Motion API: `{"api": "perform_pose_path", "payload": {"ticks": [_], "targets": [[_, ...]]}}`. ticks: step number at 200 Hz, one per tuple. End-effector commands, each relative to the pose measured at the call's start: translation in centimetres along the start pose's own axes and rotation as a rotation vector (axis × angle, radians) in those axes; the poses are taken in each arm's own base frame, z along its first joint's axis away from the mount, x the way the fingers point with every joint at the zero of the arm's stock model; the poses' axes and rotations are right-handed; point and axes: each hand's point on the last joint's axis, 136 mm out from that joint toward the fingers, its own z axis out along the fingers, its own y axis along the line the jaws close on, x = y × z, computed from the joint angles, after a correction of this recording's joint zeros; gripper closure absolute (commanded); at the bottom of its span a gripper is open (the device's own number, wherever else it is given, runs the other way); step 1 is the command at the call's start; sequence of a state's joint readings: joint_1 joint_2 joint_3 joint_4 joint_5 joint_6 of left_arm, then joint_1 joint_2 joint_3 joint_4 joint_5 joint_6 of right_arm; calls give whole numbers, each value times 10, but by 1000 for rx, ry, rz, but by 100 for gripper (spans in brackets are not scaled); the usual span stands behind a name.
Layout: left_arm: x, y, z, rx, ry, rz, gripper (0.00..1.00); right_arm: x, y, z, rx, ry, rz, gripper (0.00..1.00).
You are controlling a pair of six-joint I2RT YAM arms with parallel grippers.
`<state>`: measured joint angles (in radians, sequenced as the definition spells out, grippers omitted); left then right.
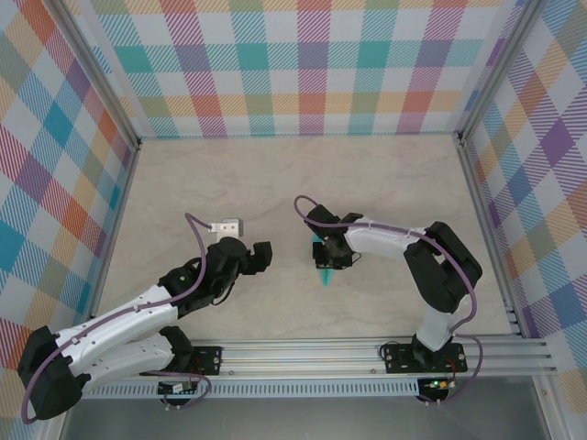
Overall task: Fold a paper plane with a square sheet of paper (fold left side to right side)
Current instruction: Pick up the paper plane at the center of the table, then place the paper plane at the top-center of the table.
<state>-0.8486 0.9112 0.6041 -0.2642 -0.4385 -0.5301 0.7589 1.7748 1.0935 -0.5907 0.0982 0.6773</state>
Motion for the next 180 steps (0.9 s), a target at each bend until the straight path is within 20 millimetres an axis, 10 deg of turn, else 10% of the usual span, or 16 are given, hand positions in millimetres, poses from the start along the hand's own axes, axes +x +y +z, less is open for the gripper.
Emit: {"api": "perform_pose_path", "payload": {"ticks": [1, 53, 99, 180], "targets": [[-2, 4, -9, -10, 7, 12, 7, -19, 0, -23, -18, -43, -22, 90], [-8, -8, -26, 84, 19, 24, 7, -109, -30, -69, 37, -129, -73, 92], [-7, -13, -34, 127, 39, 3, 7, -168, -36, -39, 87, -86, -72, 92], [2, -13, -33, 134, 75, 3, 7, -176, -34, 4, 135, 41, -70, 91]]}}
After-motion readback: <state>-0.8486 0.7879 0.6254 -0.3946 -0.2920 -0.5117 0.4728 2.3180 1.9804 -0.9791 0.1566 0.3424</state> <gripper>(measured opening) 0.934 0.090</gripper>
